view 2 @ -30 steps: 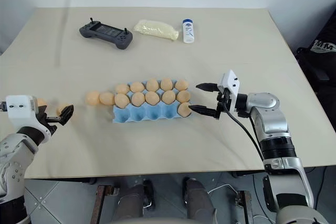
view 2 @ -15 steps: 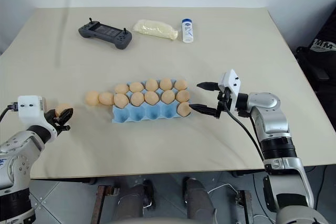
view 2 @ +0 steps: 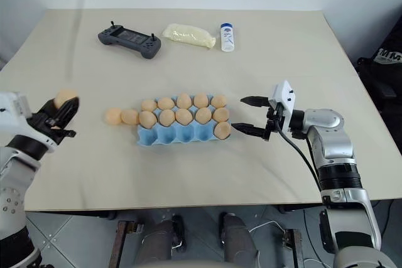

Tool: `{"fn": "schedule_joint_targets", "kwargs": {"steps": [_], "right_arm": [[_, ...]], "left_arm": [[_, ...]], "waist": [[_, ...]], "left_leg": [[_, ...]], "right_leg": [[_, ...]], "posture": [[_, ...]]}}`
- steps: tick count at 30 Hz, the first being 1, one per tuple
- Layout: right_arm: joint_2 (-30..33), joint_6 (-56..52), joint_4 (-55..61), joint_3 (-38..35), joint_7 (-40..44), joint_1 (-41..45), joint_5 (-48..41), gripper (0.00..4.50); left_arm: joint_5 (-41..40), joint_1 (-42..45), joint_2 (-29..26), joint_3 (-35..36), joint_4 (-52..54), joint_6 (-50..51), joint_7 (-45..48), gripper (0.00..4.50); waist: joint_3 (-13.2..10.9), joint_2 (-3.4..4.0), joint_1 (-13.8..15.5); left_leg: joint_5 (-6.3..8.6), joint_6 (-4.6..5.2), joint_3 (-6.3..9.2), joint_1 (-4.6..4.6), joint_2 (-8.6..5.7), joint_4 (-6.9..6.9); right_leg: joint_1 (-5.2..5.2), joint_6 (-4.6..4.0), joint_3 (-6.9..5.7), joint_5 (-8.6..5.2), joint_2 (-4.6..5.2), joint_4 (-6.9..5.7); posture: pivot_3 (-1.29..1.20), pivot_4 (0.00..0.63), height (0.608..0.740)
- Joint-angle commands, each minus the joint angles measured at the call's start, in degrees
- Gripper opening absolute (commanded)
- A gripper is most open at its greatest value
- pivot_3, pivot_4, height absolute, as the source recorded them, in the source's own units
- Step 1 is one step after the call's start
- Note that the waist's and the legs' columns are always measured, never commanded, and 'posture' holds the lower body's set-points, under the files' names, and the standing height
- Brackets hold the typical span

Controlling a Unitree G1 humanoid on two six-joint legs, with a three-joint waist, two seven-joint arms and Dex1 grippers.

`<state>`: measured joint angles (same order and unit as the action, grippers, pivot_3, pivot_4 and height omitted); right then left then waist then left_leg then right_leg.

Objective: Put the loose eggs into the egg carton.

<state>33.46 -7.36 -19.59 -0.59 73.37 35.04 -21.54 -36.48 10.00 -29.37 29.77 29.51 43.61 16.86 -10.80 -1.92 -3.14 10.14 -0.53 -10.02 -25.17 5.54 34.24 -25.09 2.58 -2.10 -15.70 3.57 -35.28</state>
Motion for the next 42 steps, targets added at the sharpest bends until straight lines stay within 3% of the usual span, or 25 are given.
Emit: {"fn": "schedule_joint_targets", "kwargs": {"steps": [1, 8, 17, 31, 38, 42], "right_arm": [[1.6, 1.1, 1.5, -2.2, 1.9, -0.6, -1.6, 4.50], [2.9, 2.4, 2.7, -1.5, 5.7, -2.5, -1.9, 4.50], [4.1, 3.5, 2.5, -3.5, 4.2, -3.8, -1.7, 4.50], [5.1, 3.1, 5.9, -4.9, 0.8, -7.7, -1.8, 4.50], [5.1, 2.5, 8.1, -5.6, -0.8, -9.5, -2.0, 4.50], [5.1, 2.1, 9.2, -5.9, -1.3, -10.3, -2.1, 4.50]], "left_arm": [[-2.3, 2.6, -1.0, -5.0, 1.1, 0.1, 3.2, 1.43], [-1.3, 9.0, 0.8, -17.3, -4.7, -1.6, 9.3, 1.43], [1.7, 15.5, 6.2, -29.3, -15.8, -6.1, 17.6, 1.43], [9.4, 24.3, 8.0, -37.7, -32.0, -13.9, 30.9, 1.43], [12.3, 26.0, 9.9, -38.2, -36.1, -16.2, 31.7, 1.43], [13.4, 27.0, 10.7, -37.5, -38.1, -16.8, 31.0, 2.71]], "waist": [[0.0, 0.00, 0.0], [0.0, 0.00, -0.2], [0.0, 0.00, 0.0], [0.0, 0.01, 0.0], [0.0, 0.01, 0.1], [0.0, 0.01, 0.1]], "left_leg": [[0.00, 0.00, 0.00, 0.00, -0.08, 0.06], [0.00, 0.01, 0.08, 0.02, -0.12, 0.30], [0.07, 0.14, 0.19, -0.01, -0.13, 0.79], [0.12, 0.22, 0.64, 0.01, -0.33, 0.87], [0.12, 0.23, 0.74, 0.00, -0.35, 0.87], [0.12, 0.24, 0.93, 0.02, -0.51, 0.89]], "right_leg": [[0.00, 0.00, 0.00, 0.00, -0.02, -0.04], [-0.01, 0.02, 0.04, 0.01, -0.08, -0.24], [0.13, 0.01, 0.04, 0.01, -0.07, -0.32], [0.37, 0.00, -0.09, 0.00, -0.02, -0.22], [0.39, 0.00, -0.15, 0.00, -0.01, -0.21], [0.44, 0.00, -0.16, 0.00, 0.03, -0.21]], "posture": [[0.00, 0.150, 0.740], [0.00, 0.150, 0.740], [0.00, 0.150, 0.740], [0.00, 0.150, 0.740], [0.00, 0.150, 0.740], [0.00, 0.150, 0.740]]}}
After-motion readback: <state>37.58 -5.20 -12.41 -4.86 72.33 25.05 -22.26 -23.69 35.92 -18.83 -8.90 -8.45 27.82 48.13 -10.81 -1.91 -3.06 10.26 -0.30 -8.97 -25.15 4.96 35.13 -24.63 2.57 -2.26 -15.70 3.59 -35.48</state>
